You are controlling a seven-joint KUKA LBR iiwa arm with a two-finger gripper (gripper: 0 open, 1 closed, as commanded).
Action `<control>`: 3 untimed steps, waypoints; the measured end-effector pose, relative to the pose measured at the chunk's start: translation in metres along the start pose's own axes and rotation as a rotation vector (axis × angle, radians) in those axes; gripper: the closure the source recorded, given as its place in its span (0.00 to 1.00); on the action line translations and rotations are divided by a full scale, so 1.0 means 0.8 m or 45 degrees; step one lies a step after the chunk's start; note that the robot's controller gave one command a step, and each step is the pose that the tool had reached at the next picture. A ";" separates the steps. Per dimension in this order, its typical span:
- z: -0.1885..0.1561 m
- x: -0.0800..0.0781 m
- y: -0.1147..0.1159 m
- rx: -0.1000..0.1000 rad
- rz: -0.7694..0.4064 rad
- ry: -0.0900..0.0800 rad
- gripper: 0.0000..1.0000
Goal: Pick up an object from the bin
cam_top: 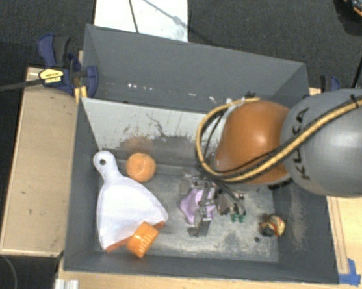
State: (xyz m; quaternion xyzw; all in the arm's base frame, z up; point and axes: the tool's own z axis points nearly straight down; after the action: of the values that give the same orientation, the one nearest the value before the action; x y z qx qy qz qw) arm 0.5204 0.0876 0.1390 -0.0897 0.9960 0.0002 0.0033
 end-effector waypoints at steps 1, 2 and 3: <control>0.037 -0.003 0.010 -0.002 0.033 0.007 0.00; 0.047 0.006 -0.045 -0.002 0.014 0.008 0.00; 0.078 -0.029 -0.066 -0.001 0.090 0.004 1.00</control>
Offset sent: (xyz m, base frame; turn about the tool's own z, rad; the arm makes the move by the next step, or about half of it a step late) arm 0.0028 -0.0599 -0.0412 -0.0083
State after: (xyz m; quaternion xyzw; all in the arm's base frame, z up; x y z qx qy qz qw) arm 0.5533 0.0395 0.0771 -0.0544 0.9985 0.0005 0.0016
